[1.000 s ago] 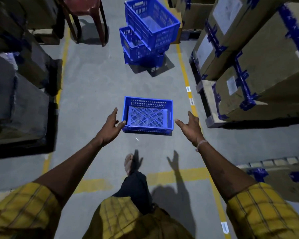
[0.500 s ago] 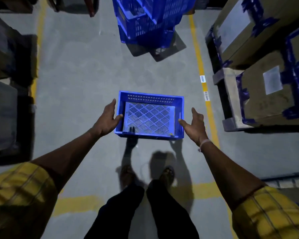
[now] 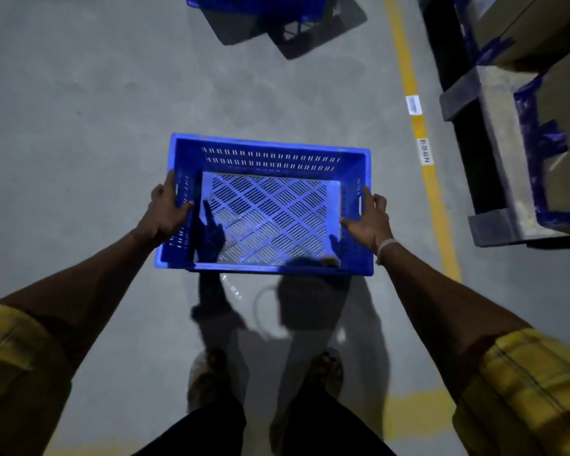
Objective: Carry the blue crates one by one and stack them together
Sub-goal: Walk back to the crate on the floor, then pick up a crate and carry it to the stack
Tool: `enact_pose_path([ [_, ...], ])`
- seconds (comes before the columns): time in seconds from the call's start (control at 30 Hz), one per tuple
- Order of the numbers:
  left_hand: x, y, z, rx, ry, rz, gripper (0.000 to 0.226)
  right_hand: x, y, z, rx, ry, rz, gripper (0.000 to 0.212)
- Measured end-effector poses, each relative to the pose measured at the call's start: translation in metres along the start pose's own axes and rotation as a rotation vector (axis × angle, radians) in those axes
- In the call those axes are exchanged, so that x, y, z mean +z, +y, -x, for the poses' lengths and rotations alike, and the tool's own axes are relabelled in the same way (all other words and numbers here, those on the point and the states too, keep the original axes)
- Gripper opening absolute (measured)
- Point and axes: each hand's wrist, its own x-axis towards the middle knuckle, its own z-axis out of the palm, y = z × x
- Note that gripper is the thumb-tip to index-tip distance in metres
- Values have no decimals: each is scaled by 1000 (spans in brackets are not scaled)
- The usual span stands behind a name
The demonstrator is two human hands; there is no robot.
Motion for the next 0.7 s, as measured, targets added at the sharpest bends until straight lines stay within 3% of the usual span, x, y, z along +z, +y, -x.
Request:
enact_pose_path([
  [0.13, 17, -8, -27, -98, 31, -55, 83, 16, 12, -32, 26, -24, 15, 90],
  [0.33, -1, -3, -29, -124, 52, -31, 71, 4, 16, -29, -4, 24, 11, 75],
  [0.43, -23, 12, -14, -76, 45, 22, 70, -24, 4, -11, 11, 49, 17, 69],
  [0.7, -121, 111, 53, 35, 50, 26, 73, -138, -52, 69, -14, 84, 27, 80],
])
